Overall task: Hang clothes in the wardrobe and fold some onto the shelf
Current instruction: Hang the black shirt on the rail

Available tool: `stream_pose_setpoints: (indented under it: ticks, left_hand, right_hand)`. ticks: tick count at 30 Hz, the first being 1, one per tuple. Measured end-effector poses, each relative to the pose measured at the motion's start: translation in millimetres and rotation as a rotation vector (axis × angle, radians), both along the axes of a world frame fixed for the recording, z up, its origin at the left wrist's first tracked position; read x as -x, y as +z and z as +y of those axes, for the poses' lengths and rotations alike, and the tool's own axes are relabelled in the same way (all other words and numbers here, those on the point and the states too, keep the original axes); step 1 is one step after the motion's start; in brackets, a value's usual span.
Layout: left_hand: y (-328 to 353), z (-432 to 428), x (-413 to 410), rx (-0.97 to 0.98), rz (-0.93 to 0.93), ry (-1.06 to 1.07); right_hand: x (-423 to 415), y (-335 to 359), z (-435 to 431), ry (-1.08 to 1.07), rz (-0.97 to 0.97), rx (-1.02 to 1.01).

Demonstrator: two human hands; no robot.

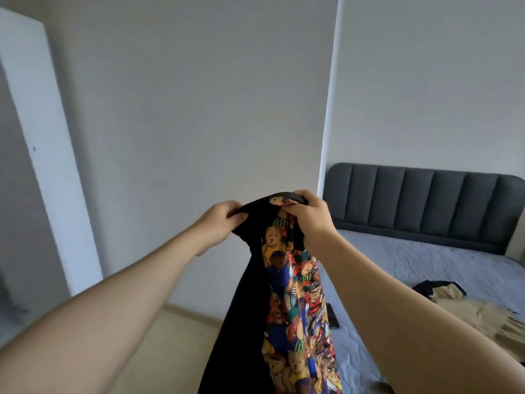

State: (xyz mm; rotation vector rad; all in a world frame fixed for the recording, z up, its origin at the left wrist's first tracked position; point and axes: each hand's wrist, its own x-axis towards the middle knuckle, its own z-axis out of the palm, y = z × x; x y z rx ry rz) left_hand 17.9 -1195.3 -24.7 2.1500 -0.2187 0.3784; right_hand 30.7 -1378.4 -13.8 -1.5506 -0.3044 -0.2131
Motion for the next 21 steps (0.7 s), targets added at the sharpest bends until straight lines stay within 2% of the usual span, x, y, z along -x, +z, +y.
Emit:
stream_pose_setpoints:
  ticks: [6,8,11,13,16,19,21]
  left_hand:
    - [23.5,56.0,1.9,0.081,-0.24,0.288]
    - [37.8,76.1,1.5,0.033,-0.295,0.299]
    - [55.7,108.5,0.7,-0.111,-0.28,0.278]
    - [60.8,139.3,1.5,-0.151,-0.288,0.261]
    - [58.7,187.6,4.3,-0.101,-0.214,0.24]
    - [55.8,235.7,8.7,0.115,0.012,0.097]
    - [52.8,268.2,13.5,0.144,0.156,0.062]
  right_hand:
    - [-12.4,1.4,74.4,-0.023,-0.098,0.22]
    - [-16.4,3.7,107.3,0.018,-0.11,0.265]
    - [-20.6,9.1,156.9,0.17,-0.101,0.313]
    - [-26.1,13.2,189.6,0.205,-0.09,0.28]
    - [-34.7,17.6,229.9,0.154,-0.085,0.183]
    - [-39.2,22.6,274.6,0.163,-0.09,0.122]
    - [-43.6,24.1,300.7,0.157,-0.077,0.064]
